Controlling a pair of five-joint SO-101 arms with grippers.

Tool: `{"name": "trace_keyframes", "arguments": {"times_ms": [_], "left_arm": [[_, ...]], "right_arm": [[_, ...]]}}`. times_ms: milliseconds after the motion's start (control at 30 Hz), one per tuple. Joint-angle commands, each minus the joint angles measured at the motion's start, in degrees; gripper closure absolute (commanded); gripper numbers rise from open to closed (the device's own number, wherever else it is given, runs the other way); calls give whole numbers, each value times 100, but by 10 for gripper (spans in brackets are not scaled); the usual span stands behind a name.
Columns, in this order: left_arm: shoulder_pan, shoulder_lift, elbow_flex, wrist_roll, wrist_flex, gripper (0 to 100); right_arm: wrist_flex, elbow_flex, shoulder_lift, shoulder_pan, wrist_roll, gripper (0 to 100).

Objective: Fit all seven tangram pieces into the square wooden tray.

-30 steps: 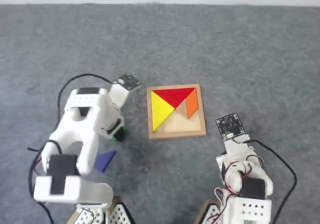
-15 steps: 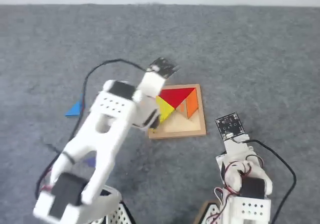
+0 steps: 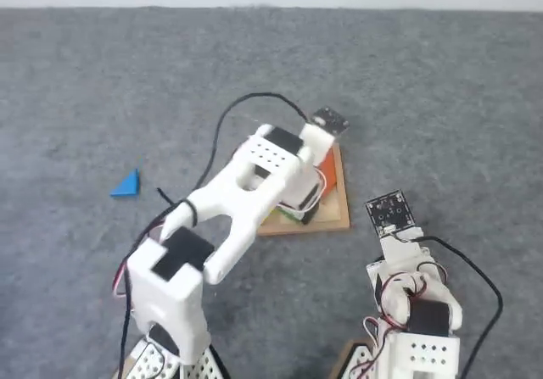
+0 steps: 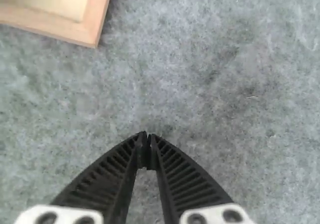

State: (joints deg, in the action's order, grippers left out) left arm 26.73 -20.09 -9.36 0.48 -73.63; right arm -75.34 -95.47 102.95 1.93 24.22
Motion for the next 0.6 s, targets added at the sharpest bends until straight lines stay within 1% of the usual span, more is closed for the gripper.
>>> {"name": "trace_keyframes", "arguments": {"times_ms": [0, 133, 333, 567], "left_arm": [[79, -53, 295, -97, 290, 935], [70, -114, 303, -105, 290, 928], [53, -79, 268, -114, 281, 827], [53, -70, 295, -105, 290, 819]], "right_arm": [[-4, -97, 92, -22, 44, 991], [-4, -97, 92, -22, 44, 991], [-4, -97, 92, -22, 44, 991], [-4, -97, 92, -22, 44, 991]]}}
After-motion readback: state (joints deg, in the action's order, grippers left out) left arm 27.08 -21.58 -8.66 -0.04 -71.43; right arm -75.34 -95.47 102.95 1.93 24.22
